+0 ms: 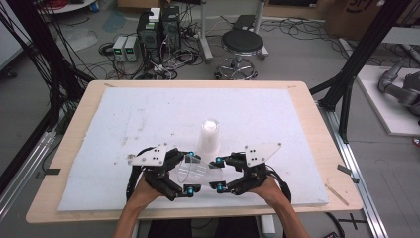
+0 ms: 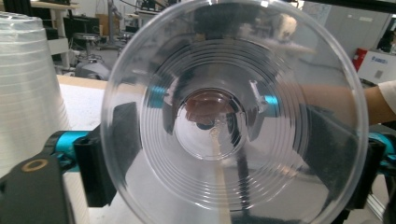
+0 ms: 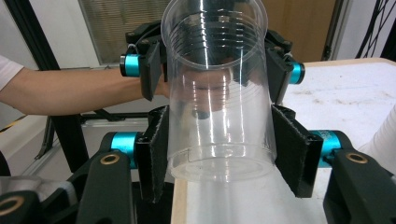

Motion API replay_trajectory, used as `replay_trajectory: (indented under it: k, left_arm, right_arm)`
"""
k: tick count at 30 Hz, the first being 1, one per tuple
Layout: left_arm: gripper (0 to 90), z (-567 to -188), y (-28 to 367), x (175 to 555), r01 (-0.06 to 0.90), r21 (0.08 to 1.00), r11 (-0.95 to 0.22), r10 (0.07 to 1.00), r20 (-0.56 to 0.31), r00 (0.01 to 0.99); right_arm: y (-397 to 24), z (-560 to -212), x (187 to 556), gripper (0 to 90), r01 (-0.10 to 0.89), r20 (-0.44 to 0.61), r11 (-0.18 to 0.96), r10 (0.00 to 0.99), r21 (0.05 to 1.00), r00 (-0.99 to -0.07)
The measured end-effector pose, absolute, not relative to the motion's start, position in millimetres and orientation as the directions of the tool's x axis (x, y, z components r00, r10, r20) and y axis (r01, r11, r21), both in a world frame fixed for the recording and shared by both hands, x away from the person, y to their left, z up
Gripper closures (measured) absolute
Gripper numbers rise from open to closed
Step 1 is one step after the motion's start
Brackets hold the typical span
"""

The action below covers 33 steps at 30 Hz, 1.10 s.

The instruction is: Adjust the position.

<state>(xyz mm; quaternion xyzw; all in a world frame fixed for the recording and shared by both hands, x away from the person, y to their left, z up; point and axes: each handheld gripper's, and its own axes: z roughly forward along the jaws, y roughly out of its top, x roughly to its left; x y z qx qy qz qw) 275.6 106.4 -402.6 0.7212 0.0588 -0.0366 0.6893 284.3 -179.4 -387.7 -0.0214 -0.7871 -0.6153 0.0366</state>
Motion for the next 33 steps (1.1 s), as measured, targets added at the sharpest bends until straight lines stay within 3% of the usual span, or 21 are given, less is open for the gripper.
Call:
replay_trajectory:
  k: [10, 27, 33]
  left_arm:
    - [28.8, -402.8, 110.2, 275.6, 0.137, 0.990, -0.014, 0.005, -0.137, 0.991]
    - [32.3, -403.0, 111.9, 274.3, 0.130, 0.991, -0.022, 0.013, -0.129, 0.992]
    - [32.8, -402.7, 112.5, 274.0, 0.132, 0.991, -0.023, 0.012, -0.131, 0.991]
  right_arm:
    - [-176.3, -388.3, 284.3, 42.2, 0.072, 0.082, 0.248, -0.028, 0.966, -0.996]
    - [-173.4, -389.3, 284.2, 41.0, 0.063, 0.074, 0.263, -0.030, 0.963, -0.997]
    - [-170.5, -389.9, 283.6, 19.9, 0.086, 0.088, 0.291, 0.005, 0.953, -0.996]
